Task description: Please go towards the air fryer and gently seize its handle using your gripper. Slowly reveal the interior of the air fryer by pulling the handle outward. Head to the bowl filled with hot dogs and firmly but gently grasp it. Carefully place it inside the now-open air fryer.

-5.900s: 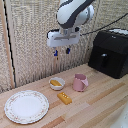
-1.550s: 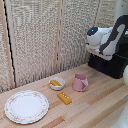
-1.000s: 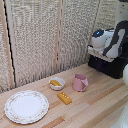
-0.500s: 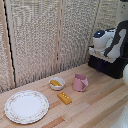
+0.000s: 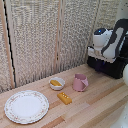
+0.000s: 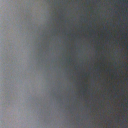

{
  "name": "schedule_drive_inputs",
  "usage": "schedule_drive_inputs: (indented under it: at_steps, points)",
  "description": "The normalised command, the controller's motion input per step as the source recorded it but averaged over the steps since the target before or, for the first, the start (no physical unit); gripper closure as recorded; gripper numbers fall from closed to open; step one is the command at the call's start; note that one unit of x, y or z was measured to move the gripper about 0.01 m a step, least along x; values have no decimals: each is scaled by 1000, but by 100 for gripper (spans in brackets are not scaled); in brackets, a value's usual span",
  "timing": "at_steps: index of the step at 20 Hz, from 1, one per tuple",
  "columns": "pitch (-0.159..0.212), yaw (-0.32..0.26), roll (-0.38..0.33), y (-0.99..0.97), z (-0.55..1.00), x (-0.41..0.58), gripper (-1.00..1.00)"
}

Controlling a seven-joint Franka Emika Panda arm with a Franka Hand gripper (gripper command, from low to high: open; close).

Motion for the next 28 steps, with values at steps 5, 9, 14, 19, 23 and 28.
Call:
schedule_drive_inputs:
  at_steps: [5, 9, 14, 19, 23, 28]
  points:
    - [72, -21, 44, 885, -14, -66, 100]
    - [-7, 0, -2, 1000, -121, -104, 100]
    - [-6, -59, -6, 941, 25, 162, 100]
    - [0, -83, -12, 917, 19, 228, 100]
    - [0, -72, -5, 924, -16, 298, 100]
    - [18, -6, 19, 663, -360, 878, 100]
